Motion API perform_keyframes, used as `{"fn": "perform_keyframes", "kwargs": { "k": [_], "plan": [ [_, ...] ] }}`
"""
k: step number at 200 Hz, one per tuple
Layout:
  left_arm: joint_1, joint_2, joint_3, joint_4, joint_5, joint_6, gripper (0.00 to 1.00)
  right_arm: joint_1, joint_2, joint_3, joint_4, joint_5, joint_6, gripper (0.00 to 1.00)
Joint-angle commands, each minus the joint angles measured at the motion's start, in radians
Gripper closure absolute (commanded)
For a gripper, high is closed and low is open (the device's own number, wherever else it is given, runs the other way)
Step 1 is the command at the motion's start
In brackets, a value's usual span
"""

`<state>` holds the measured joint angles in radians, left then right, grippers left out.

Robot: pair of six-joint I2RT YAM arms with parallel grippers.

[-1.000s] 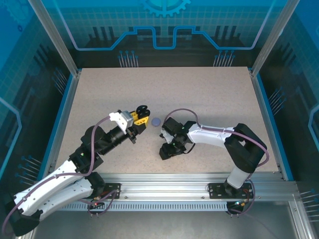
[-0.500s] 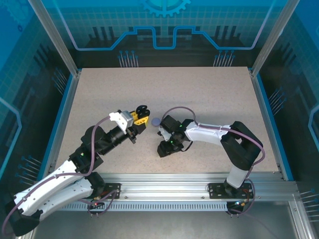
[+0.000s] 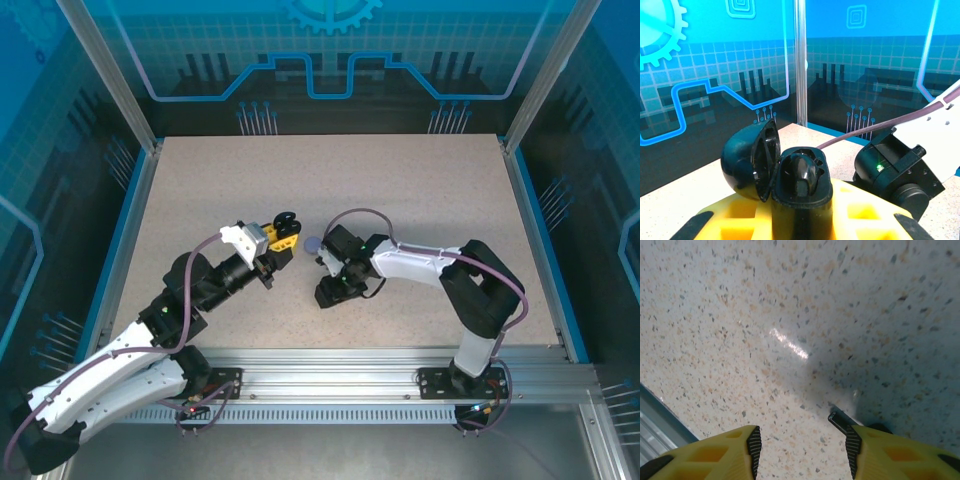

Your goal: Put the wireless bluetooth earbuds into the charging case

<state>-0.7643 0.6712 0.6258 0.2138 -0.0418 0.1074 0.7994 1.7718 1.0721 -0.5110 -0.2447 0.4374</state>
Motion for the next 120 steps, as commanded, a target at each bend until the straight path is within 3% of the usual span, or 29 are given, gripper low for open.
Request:
{"fn": "perform_keyframes", "kwargs": {
  "k": [1,48,71,120],
  "plan": [
    [-0.008,-0.005,0.005,0.009,-0.022,0.012,1.00,-0.021,0.032,0.024,0.006,0.010,-0.033,0.48],
    [-0.007,0.001,0.005,0.011,-0.022,0.014,1.00,-0.052,0.072,0.069,0.015,0.008,-0.078,0.48],
    [-0.008,0.001,0.005,0.009,-0.023,0.017,1.00,-0.068,0.089,0.133,-0.048,0.077,-0.143,0.46],
    [-0.007,0.001,0.003,0.013,-0.022,0.016,1.00,-0.072,-0.005,0.145,-0.088,0.160,-0.132,0.41]
  ]
}}
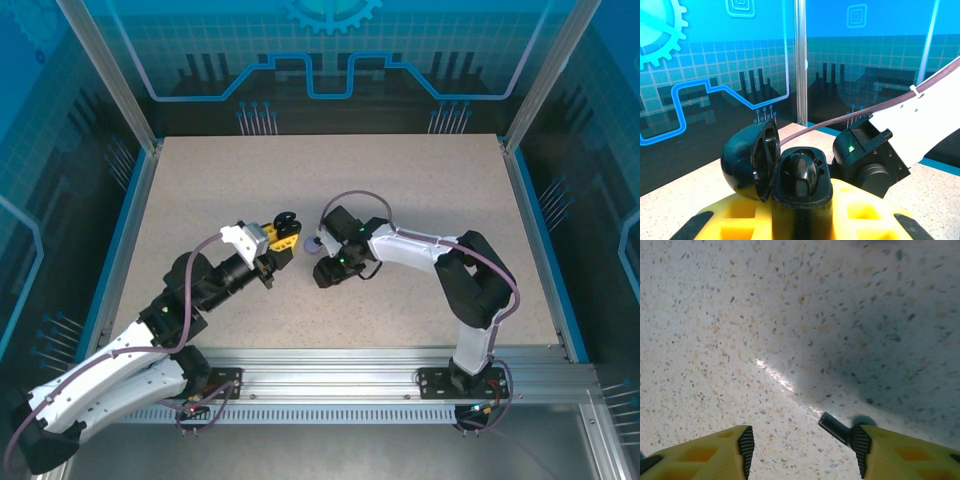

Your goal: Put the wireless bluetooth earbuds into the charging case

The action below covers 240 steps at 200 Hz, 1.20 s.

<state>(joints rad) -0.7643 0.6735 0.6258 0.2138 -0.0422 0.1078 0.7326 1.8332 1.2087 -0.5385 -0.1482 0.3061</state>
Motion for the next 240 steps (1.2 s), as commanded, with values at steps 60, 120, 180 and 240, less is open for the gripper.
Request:
{"fn": "perform_keyframes", "kwargs": {
  "k": [60,120,180,240],
  "plan": [
    [-0.007,0.014,0.001,0.027,-0.017,0.016,1.00,0.000,-0.058,-0.043,-0.076,0.144,0.178,0.53],
    [-0.008,0.016,0.002,0.025,-0.015,0.010,1.00,0.020,0.019,-0.015,-0.055,0.159,0.202,0.59],
    [-0.007,0.027,0.005,0.030,-0.014,0.011,1.00,0.030,0.064,0.002,-0.041,0.162,0.210,0.64],
    [-0.008,0.028,0.008,0.027,-0.014,0.013,1.00,0.033,0.070,0.008,-0.007,0.147,0.216,0.66]
  ]
}}
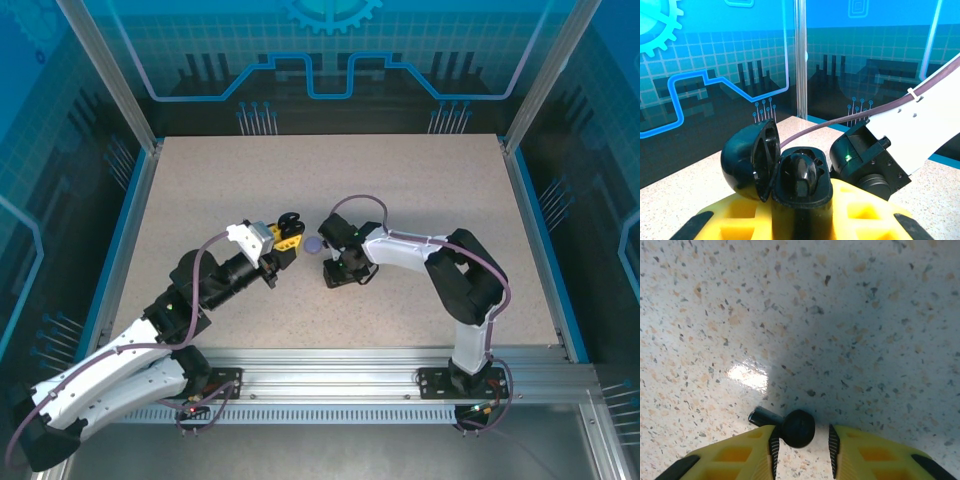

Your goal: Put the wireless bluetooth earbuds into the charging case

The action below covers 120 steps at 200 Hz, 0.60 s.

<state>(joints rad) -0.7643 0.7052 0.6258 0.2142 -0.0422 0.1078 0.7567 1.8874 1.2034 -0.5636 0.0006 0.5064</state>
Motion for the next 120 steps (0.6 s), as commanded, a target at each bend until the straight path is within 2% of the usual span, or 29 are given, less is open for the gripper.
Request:
{"fn": "perform_keyframes", "kwargs": {
  "k": [1,26,90,120],
  "plan": [
    [-0.007,-0.004,0.008,0.026,-0.014,0.013,1.00,0.009,0.015,0.013,0.020,-0.004,0.015,0.66],
    [-0.008,-0.004,0.009,0.025,-0.014,0.015,1.00,0.000,-0.016,-0.012,0.079,-0.066,0.033,0.64],
    [-0.009,-0.004,0.011,0.025,-0.012,0.016,1.00,0.002,-0.013,-0.006,0.031,-0.013,0.057,0.59],
    [-0.007,-0.004,0.011,0.025,-0.013,0.018,1.00,0.005,0.011,0.000,0.052,-0.055,0.061,0.61]
  ]
}}
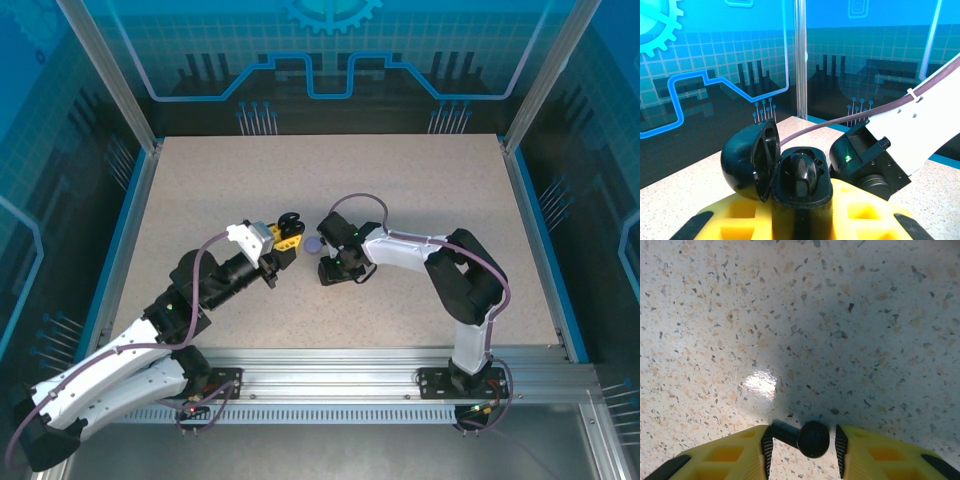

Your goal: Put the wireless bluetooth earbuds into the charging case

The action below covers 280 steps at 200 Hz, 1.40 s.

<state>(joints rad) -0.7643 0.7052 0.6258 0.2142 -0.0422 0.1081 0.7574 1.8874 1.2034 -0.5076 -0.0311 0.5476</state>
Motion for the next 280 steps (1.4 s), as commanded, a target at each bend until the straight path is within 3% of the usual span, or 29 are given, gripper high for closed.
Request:
{"fn": "perform_keyframes", "kwargs": {
  "k": [1,116,219,280],
  "plan": [
    [-0.008,-0.004,0.011,0.025,-0.013,0.018,1.00,0.005,0.010,0.001,-0.002,-0.025,0.020,0.61],
    [-0.007,-0.005,0.011,0.020,-0.014,0.016,1.00,0.033,0.092,0.089,0.023,-0.055,-0.027,0.66],
    [-0.008,-0.014,0.009,0.014,-0.017,0.015,1.00,0.094,0.118,0.163,-0.186,0.086,-0.078,0.69],
    [-0.007,-0.013,0.008,0.018,-0.018,0.012,1.00,0.105,0.144,0.169,-0.191,0.112,-0.083,0.70]
  ]
}}
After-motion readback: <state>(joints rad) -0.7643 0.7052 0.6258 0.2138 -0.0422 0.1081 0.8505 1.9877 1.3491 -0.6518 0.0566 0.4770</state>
